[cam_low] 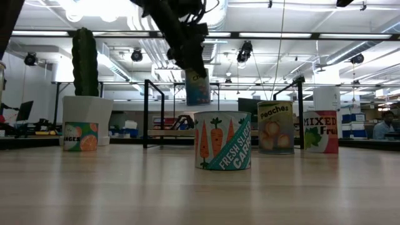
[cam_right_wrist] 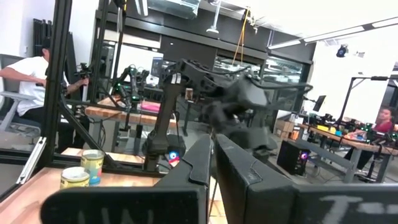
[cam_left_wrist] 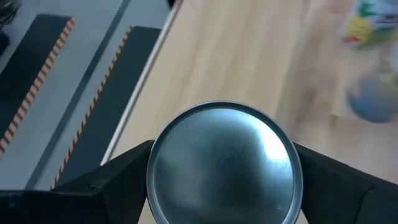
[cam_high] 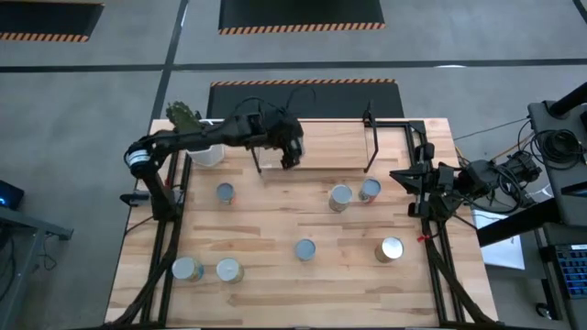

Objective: Pick and place cans onto a shelf
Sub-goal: Put the canned cherries on the shelf

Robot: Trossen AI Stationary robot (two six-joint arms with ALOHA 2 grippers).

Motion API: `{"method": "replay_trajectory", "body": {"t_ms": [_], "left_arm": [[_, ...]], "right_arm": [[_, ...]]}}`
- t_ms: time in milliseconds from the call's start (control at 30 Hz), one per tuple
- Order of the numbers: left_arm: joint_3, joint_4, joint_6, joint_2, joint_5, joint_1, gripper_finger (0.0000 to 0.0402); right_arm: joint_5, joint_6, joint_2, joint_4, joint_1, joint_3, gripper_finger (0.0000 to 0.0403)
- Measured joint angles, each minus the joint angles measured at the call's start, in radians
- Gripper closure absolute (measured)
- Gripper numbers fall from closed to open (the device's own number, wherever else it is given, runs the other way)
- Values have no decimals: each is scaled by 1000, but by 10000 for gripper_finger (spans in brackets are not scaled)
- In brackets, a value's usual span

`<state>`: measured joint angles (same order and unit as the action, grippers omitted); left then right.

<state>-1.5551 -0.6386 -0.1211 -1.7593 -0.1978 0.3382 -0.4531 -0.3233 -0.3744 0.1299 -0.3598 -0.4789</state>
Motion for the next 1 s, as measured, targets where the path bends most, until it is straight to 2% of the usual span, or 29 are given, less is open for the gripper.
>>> {"method": "replay_trajectory", "body": {"t_ms": [333,1000], "left_arm": [[8,6,-27,-32,0,71,84],[39,46,-27,-33,-1,81,56]], "right_arm": [[0,1,0,-10,0,0,390],[0,2,0,-14,0,-3,390]]}}
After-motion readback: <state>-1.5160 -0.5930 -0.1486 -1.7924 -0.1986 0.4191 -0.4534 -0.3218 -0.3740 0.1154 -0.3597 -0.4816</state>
